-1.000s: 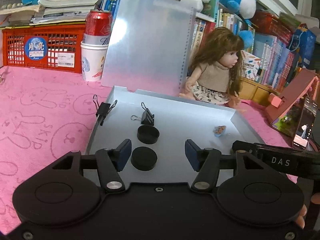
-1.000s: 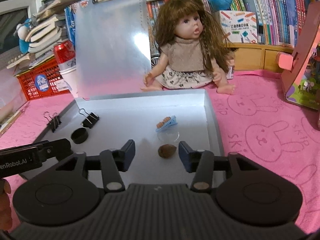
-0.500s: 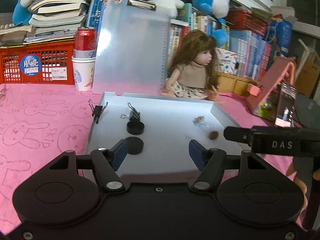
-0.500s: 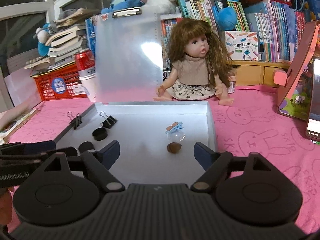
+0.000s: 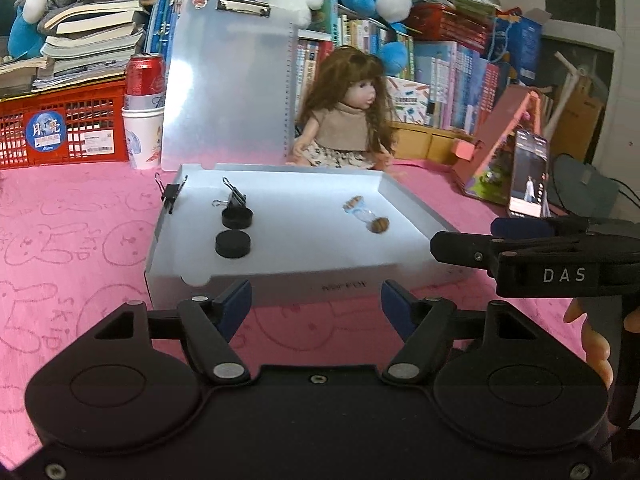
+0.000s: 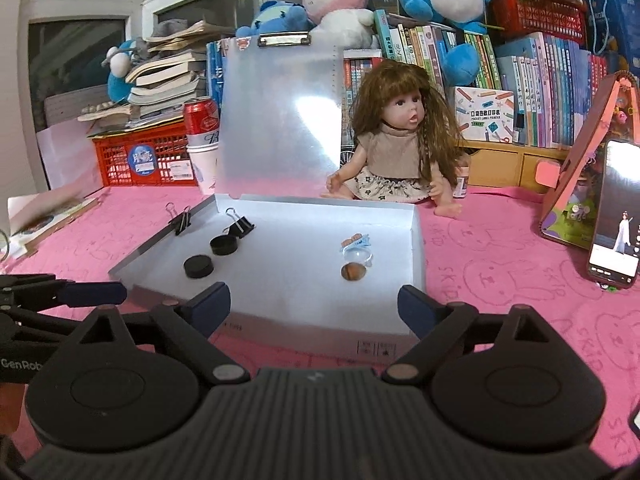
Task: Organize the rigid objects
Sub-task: 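Withdraw both grippers from the box toward the orange pieces on the table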
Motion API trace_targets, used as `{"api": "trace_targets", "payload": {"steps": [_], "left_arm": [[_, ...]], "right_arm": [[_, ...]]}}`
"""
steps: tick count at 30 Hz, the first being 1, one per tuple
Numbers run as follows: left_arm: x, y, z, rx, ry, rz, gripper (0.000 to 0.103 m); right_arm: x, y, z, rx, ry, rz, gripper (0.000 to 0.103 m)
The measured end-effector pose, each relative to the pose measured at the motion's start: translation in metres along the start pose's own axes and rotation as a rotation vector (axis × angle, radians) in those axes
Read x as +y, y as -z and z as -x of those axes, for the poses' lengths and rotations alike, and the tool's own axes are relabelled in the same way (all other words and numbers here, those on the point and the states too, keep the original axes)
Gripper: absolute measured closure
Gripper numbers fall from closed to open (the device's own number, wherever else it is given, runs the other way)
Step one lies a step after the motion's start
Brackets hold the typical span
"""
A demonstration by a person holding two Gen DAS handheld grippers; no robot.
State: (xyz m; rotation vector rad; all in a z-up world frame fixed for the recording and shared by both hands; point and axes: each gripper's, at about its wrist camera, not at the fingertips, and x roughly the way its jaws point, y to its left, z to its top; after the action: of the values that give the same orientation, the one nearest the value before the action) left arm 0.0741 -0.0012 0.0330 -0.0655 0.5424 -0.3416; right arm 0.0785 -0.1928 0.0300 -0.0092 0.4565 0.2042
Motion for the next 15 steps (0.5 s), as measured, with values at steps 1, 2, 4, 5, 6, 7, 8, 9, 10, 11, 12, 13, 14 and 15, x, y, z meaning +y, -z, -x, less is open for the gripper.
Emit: {"api": "trace_targets", "payload": {"steps": [1, 2, 4, 5, 6, 7, 8, 9, 10, 11, 12, 13, 14, 15], "left_arm": [[-0.002, 0.003, 0.003, -0.001, 0.003, -0.006, 0.033], [-0.003, 0.005, 0.004, 0.0, 0.005, -0.009, 0.033], [-0.005, 0.011, 0.008, 0.005, 0.014, -0.013, 0.033], [-0.006, 0.014, 0.009, 0.011, 0.019, -0.014, 0.033], [-0.007, 0.017, 0.01, 0.015, 0.022, -0.016, 0.033], [-0.008, 0.02, 0.012, 0.017, 0.023, -0.019, 0.033], [-0.01, 0.023, 0.013, 0.018, 0.022, -0.025, 0.033], [-0.011, 0.025, 0.015, 0.02, 0.021, -0.03, 0.033], [-0.012, 0.028, 0.016, 0.022, 0.023, -0.035, 0.033], [-0.014, 0.031, 0.018, 0.024, 0.027, -0.041, 0.033], [-0.015, 0.034, 0.02, 0.027, 0.03, -0.045, 0.033], [-0.016, 0.037, 0.021, 0.03, 0.033, -0.047, 0.033], [-0.017, 0.04, 0.023, 0.033, 0.035, -0.048, 0.033], [-0.017, 0.042, 0.024, 0.034, 0.036, -0.048, 0.033]], "right_arm": [[0.0, 0.002, 0.003, -0.001, -0.001, 0.005, 0.007], [0.0, 0.005, 0.007, -0.002, -0.001, 0.004, 0.007], [-0.001, 0.01, 0.013, -0.006, -0.002, -0.011, 0.005], [-0.002, 0.013, 0.016, -0.006, -0.004, -0.023, 0.005], [-0.003, 0.016, 0.017, -0.004, -0.006, -0.03, 0.005], [-0.004, 0.019, 0.019, -0.001, -0.004, -0.033, 0.005], [-0.004, 0.022, 0.021, 0.0, 0.0, -0.032, 0.005], [-0.004, 0.025, 0.023, 0.0, 0.007, -0.027, 0.005], [-0.004, 0.028, 0.026, -0.001, 0.014, -0.02, 0.005], [-0.004, 0.031, 0.029, -0.003, 0.021, -0.014, 0.005], [-0.004, 0.034, 0.031, -0.004, 0.026, -0.009, 0.005], [-0.005, 0.037, 0.034, -0.004, 0.033, -0.003, 0.005], [-0.005, 0.04, 0.037, -0.003, 0.037, 0.001, 0.005], [-0.005, 0.043, 0.039, -0.001, 0.04, 0.005, 0.005]]}}
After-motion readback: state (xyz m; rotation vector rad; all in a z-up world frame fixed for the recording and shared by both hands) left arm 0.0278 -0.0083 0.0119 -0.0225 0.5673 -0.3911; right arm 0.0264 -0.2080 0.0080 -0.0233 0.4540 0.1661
